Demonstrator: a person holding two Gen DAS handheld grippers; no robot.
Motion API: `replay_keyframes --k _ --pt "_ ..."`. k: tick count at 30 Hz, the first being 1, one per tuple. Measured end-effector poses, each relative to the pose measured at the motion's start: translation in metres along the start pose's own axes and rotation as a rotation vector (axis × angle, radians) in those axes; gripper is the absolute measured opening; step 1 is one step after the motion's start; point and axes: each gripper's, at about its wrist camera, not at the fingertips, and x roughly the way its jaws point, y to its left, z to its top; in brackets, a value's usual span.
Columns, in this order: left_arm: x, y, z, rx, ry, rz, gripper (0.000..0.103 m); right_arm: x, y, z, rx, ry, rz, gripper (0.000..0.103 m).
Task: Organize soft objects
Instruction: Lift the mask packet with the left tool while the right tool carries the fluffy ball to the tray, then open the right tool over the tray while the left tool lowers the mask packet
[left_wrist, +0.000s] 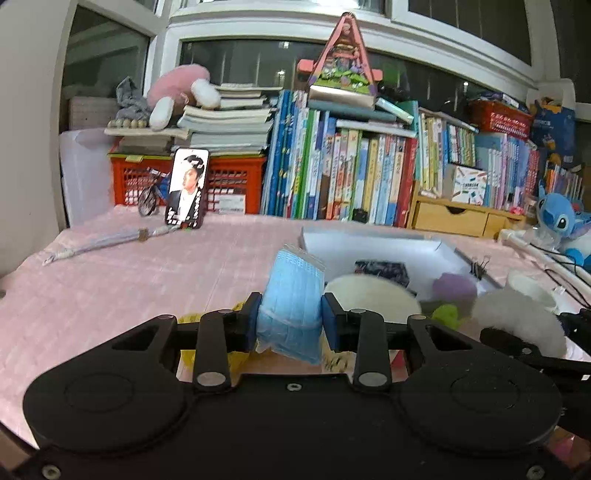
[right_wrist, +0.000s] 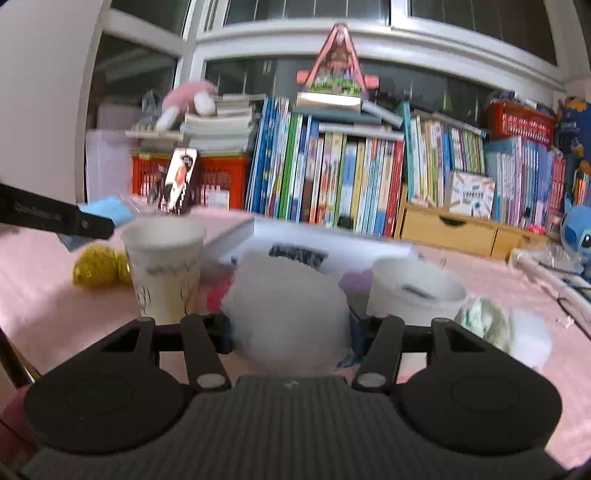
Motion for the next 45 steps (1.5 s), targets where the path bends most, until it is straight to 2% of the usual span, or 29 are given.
replay_keyframes --k 10,14,18,25,31,39,45 --pt "0.006 -0.027 0.061 0.036 -0.033 -0.125 0.032 -0.012 -0.034 0.046 0.043 -0.11 -0.013 0.06" --pt "0.018 -0.042 0.089 0.051 -0.025 -0.168 0.032 -0.006 -0.062 0.069 0.068 -0.11 -0.016 0.06" --pt "0.041 -0.056 0.112 0.056 0.018 -0.205 0.032 0.007 -0.084 0.084 0.075 -0.085 -0.016 0.06" --pt "0.103 -0.072 0.138 0.027 0.168 -0.225 0.032 0.049 -0.117 0.106 0.124 0.027 0.031 0.061" --pt "0.157 -0.082 0.151 0.019 0.267 -0.199 0.032 0.092 -0.13 0.12 0.151 0.16 0.079 0.061" --pt "0.232 -0.095 0.15 -0.007 0.432 -0.182 0.032 0.162 -0.13 0.126 0.151 0.361 0.128 0.061" --pt "0.274 -0.099 0.139 -0.04 0.511 -0.166 0.033 0.206 -0.133 0.116 0.164 0.484 0.098 0.059"
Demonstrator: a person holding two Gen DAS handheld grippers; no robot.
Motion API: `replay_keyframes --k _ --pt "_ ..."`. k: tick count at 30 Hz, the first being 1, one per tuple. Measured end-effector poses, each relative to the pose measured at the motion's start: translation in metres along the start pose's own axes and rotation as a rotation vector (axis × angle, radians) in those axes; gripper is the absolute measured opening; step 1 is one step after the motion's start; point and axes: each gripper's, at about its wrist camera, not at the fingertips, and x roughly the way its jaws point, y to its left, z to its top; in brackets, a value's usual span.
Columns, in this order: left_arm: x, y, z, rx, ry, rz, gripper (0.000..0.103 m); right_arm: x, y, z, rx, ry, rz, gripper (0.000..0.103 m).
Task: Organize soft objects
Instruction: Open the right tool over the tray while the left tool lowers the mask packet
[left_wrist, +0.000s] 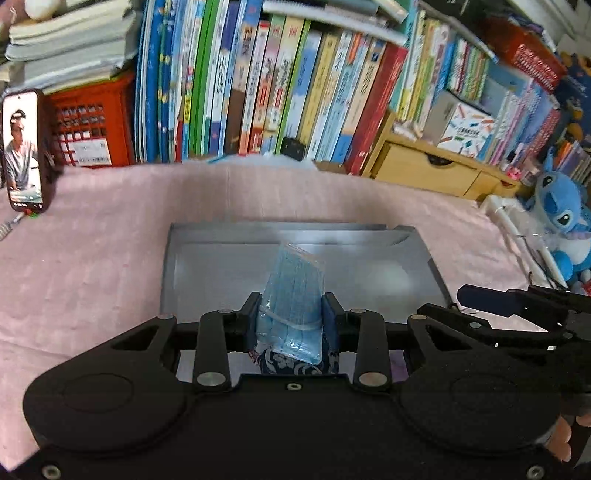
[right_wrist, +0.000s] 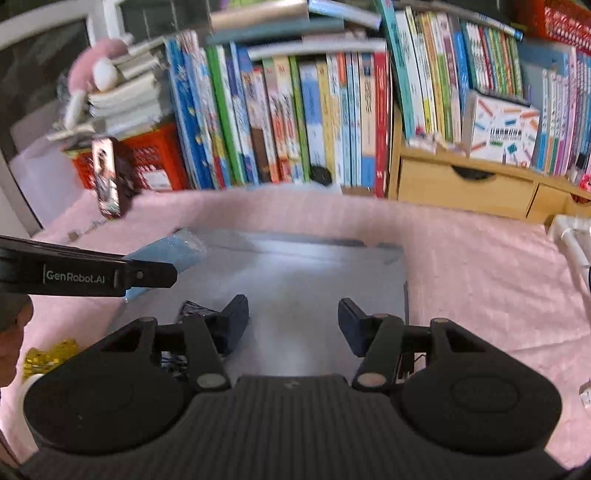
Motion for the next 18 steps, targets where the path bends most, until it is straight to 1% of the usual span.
replay_keyframes --k 1,3,5,12,17,18 --pt "0.006 0.0 0.001 0.0 0.01 0.009 0.033 0.006 0.0 0.001 -0.002 0.014 -0.008 0.058" --pt "0.015 -0.001 0.001 -0.003 0.027 0.007 0.033 0.016 -0.002 0.001 0.0 0.05 -0.017 0.051" --pt "0.024 -0.002 0.001 -0.012 0.047 0.005 0.033 0.023 -0.004 0.0 0.013 0.082 -0.024 0.048" --pt "0.045 0.002 -0.007 -0.012 0.111 0.017 0.033 0.028 -0.008 -0.008 0.022 0.109 -0.01 0.048" --pt "0.05 0.001 -0.009 -0.013 0.123 0.012 0.033 0.031 -0.01 -0.007 0.027 0.12 -0.003 0.048" --pt "0.049 0.002 -0.009 -0.014 0.124 0.011 0.037 0.031 -0.01 -0.008 0.026 0.122 -0.002 0.048"
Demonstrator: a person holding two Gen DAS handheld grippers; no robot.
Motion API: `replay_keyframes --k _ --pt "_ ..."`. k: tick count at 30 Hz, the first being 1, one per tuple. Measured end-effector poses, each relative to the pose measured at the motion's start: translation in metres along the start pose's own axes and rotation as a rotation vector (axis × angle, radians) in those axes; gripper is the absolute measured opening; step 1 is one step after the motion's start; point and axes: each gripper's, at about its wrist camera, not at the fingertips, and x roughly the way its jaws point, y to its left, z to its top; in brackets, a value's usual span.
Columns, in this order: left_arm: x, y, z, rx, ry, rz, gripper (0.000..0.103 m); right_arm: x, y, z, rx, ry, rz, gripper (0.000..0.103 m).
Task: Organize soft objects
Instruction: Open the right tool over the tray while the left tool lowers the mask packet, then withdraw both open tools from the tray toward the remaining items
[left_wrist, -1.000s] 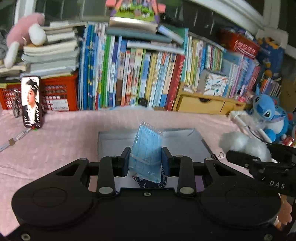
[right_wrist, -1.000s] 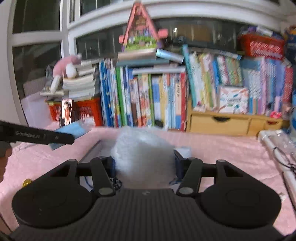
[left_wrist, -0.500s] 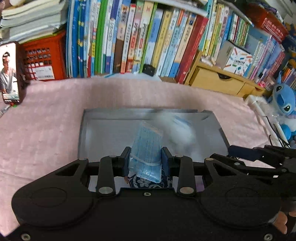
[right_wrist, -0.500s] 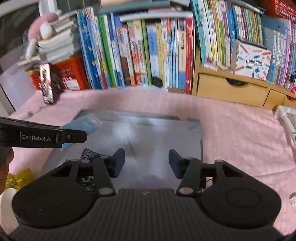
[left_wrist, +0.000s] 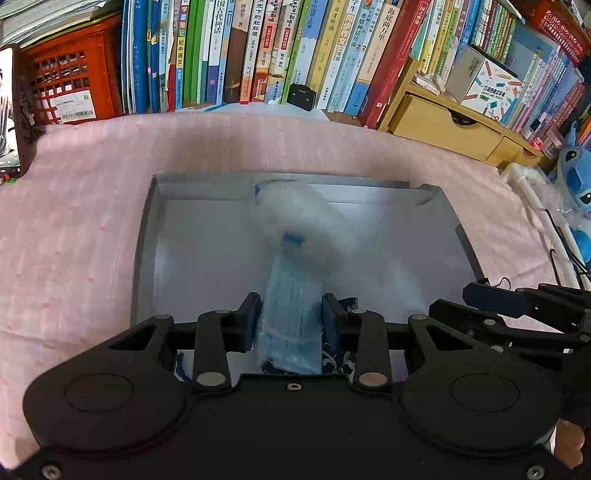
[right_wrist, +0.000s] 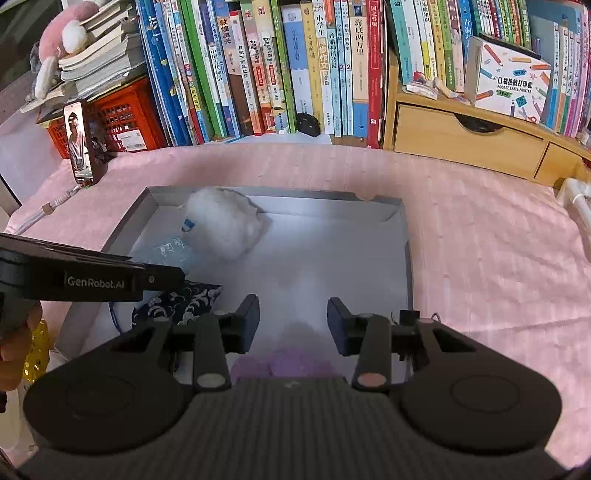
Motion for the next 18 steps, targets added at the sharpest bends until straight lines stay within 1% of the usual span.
replay_keyframes --k 4,6,7,9,14,18 --pt "-0.001 0.001 0.001 -0.008 -0.005 -0.002 0.048 0.0 0.0 0.0 -0.004 0.0 0.006 0.049" --pt "-0.003 0.0 0.0 -0.007 -0.007 0.001 0.056 0.0 -0.001 0.0 0.0 0.0 0.01 0.053" --pt "-0.004 0.0 0.0 -0.006 -0.009 0.0 0.058 0.0 -0.001 0.0 0.001 -0.001 0.012 0.054" --pt "-0.007 0.0 -0.001 -0.003 -0.017 -0.003 0.062 -0.001 -0.002 -0.001 0.004 -0.003 0.015 0.059" --pt "-0.021 -0.002 -0.005 0.012 -0.052 -0.019 0.071 -0.008 -0.003 -0.002 0.012 -0.021 0.027 0.06" --pt "-0.037 -0.006 -0.01 0.029 -0.088 -0.029 0.075 -0.019 -0.003 -0.004 0.014 -0.049 0.04 0.065"
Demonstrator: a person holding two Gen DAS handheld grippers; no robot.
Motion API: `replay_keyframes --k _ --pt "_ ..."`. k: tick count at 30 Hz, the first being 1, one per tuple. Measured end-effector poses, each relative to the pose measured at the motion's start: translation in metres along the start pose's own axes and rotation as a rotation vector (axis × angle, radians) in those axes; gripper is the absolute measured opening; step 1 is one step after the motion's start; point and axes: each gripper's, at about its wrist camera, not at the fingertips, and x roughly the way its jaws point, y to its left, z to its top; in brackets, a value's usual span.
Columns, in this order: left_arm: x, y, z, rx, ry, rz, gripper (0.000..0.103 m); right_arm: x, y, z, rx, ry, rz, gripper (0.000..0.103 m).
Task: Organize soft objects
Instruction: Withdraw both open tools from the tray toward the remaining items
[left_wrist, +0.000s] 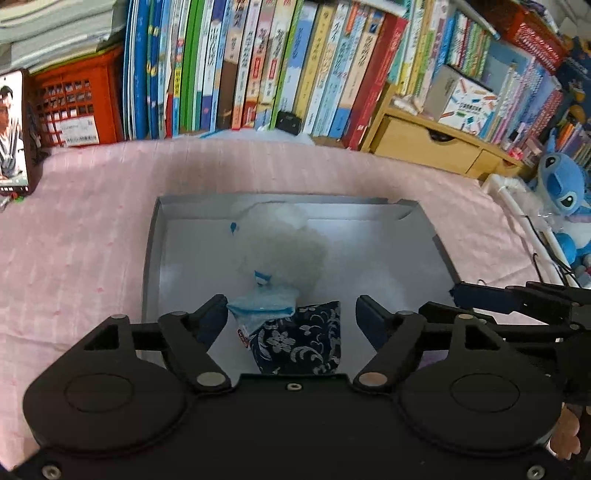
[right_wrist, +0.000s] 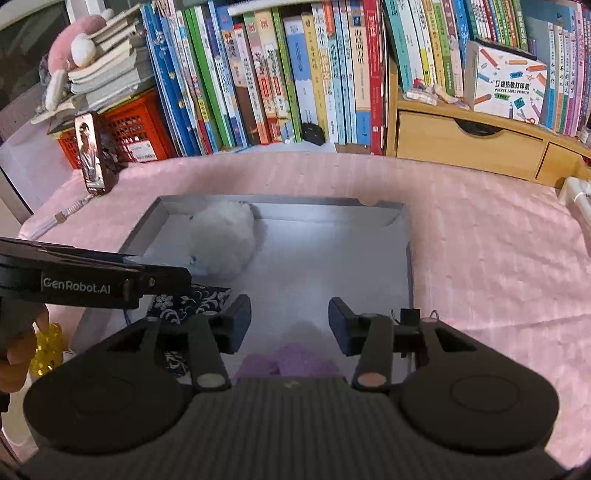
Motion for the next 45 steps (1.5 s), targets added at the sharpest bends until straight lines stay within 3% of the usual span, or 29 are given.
replay_keyframes --k 12,26,32,45 --pt "-0.056 -0.01 -0.023 0.066 -0.121 -0.028 0.081 -0.049 0.019 -0.016 -0.083 -0.131 0.02 0.077" --pt "-0.132 -0.006 -0.083 0.119 -0.275 -0.086 0.086 -0.107 0.062 -0.059 -0.221 -0.288 0.065 0.086" --pt "-0.158 0.003 -0.116 0.11 -0.303 -0.136 0.087 -0.123 0.082 -0.084 -0.289 -0.334 0.088 0.089" --pt "-0.182 0.033 -0.185 0.084 -0.347 -0.1 0.088 -0.13 0.109 -0.133 -0.339 -0.372 0.121 0.095"
